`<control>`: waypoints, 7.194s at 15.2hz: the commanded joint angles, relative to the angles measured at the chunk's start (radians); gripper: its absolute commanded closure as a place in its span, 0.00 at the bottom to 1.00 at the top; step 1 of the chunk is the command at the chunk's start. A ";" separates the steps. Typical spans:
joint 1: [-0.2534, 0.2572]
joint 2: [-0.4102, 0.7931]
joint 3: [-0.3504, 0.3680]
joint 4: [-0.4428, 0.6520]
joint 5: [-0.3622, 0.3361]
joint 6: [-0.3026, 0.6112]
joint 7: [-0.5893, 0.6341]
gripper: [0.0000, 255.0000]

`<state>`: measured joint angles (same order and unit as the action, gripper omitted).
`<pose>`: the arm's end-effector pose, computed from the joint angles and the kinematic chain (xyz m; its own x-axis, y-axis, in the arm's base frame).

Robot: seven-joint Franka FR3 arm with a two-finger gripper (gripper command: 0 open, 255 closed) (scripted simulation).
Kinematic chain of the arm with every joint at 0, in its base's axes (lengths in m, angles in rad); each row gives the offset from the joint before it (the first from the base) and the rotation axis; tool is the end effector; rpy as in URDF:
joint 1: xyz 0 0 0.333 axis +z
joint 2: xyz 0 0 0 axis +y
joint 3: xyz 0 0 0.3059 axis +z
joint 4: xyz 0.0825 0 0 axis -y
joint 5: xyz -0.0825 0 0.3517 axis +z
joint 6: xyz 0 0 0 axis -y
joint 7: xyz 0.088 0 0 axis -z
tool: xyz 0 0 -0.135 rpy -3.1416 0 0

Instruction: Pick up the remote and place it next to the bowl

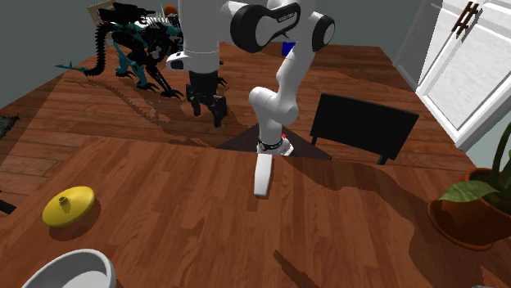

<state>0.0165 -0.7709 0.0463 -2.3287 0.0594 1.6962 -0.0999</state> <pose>0.3014 0.0301 0.5751 0.9795 0.1456 0.1394 0.1489 -0.9888 -0.0133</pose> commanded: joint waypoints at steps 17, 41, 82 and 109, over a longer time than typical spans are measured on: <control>0.224 -0.120 0.144 -0.461 0.108 0.237 -0.108 0.00; 0.385 -0.044 0.252 -0.709 0.225 0.511 -0.145 1.00; 0.321 -0.106 0.165 -0.340 0.115 0.083 -0.145 1.00; 0.210 1.045 0.177 0.751 -0.112 0.128 -0.122 1.00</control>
<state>0.2228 0.2279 0.2241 -1.6401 -0.0426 1.8417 -0.2249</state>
